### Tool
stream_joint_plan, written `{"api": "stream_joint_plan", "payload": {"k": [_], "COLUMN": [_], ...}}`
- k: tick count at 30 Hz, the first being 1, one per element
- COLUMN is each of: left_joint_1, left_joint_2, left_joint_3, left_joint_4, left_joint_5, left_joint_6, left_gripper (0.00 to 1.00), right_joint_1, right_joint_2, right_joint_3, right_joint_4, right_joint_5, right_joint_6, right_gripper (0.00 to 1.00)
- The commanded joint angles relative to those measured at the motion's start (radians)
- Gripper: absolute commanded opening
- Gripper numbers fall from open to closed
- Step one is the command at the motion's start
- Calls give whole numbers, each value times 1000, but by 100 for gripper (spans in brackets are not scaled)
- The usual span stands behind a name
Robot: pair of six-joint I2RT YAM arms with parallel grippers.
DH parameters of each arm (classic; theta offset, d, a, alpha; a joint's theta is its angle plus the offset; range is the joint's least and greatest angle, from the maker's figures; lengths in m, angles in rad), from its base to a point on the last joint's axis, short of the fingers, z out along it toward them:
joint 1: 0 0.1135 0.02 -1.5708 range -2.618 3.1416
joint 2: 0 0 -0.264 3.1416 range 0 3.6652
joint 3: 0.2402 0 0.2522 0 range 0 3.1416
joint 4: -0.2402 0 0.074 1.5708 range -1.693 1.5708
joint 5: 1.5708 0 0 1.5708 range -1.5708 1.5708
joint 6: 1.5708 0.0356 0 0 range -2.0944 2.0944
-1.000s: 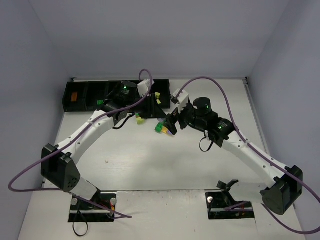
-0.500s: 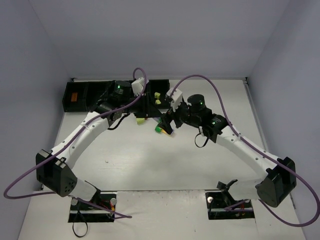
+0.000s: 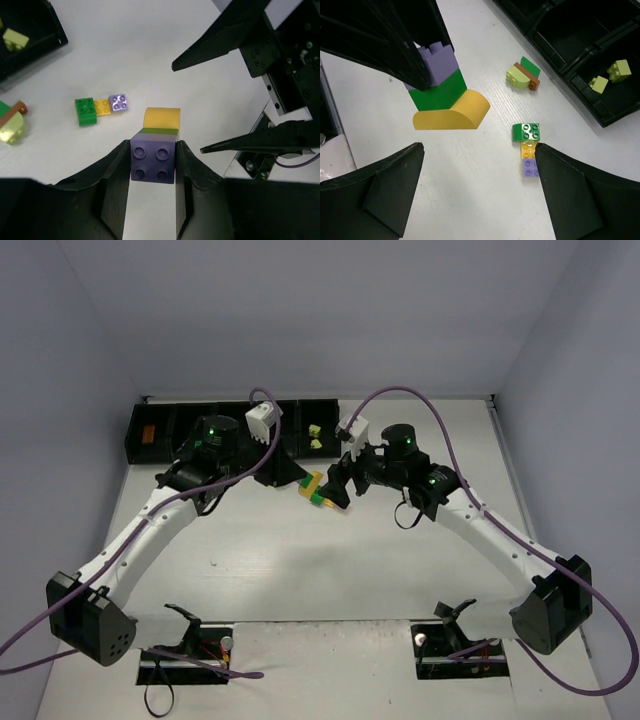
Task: Sort the legos into containers by color
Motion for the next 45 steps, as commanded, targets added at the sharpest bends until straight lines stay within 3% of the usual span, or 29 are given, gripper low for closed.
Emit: {"api": "stream_joint_plan", "payload": {"k": [1,7,10,18,32,40,45], "left_joint_1": [1,1,1,1,1,1,1], "left_joint_2": [-92,-169,-170,-152,-152,-149,-152], "left_joint_3": [2,-18,-16,-21,-23,-38,-43], "left_joint_4": [122,79,67,52,70,78,87], "left_joint_5": [55,134,205,325,385,411,412], "left_joint_6": [190,446,480,504,488,465,463], "left_gripper": [2,2,2,2,2,2,2], "right_joint_1": [-11,-11,-11,-10,0,0,1], "right_joint_2": [-5,39,68,90,116,119,113], "right_joint_3": [68,121,165,213,217,219,204], "right_joint_4": [9,-54,-90,-126,-148,-148,-149], "right_joint_5": [-145,-271,-330,-418,-464,-482,-487], "right_joint_6": [-46,-91,-108,-129,-140,-139,-136], "right_gripper": [89,89,89,88,65,39,3]}}
